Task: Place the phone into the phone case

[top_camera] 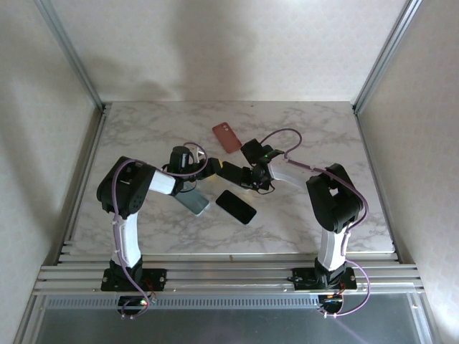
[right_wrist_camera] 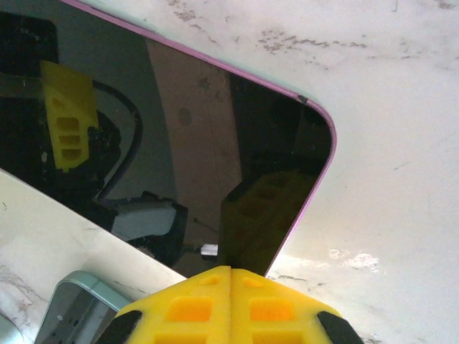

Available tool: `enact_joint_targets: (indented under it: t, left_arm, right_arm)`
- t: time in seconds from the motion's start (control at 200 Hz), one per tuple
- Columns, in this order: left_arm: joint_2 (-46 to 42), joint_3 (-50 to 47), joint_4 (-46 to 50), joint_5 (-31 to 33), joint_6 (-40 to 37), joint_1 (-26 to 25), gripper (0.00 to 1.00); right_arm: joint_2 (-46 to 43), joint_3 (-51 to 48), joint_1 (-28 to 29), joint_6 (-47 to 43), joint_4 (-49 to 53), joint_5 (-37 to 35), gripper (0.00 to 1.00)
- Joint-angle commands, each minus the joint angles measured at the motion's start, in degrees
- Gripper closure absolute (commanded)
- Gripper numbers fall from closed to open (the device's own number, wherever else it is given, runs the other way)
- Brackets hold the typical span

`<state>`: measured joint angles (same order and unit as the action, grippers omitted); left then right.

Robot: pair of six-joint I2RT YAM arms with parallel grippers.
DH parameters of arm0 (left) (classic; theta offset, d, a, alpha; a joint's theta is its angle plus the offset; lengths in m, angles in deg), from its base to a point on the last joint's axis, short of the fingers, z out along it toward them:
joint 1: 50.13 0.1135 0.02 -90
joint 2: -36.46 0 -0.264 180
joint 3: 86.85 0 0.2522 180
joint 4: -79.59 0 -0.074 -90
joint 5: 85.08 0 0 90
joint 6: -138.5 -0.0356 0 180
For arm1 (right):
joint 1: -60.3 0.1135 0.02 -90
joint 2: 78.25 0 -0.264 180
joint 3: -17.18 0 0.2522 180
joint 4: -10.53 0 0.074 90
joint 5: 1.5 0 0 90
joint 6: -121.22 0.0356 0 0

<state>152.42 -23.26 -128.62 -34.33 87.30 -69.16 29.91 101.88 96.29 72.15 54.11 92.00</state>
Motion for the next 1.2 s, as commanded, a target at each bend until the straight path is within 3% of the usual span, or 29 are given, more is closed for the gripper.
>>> enact_joint_targets:
  t: [0.0,1.197]
  left_arm:
    - [-0.31,0.63,1.19,0.66,-0.22,0.09,0.57]
    - [-0.67,0.28,1.50,1.10,-0.21,-0.13,0.58]
  right_arm:
    - [7.07,-4.24,1.90,1.35,5.06,0.24,1.00]
    - [13.46,-10.91,2.51,4.51,-0.55,3.57,1.00]
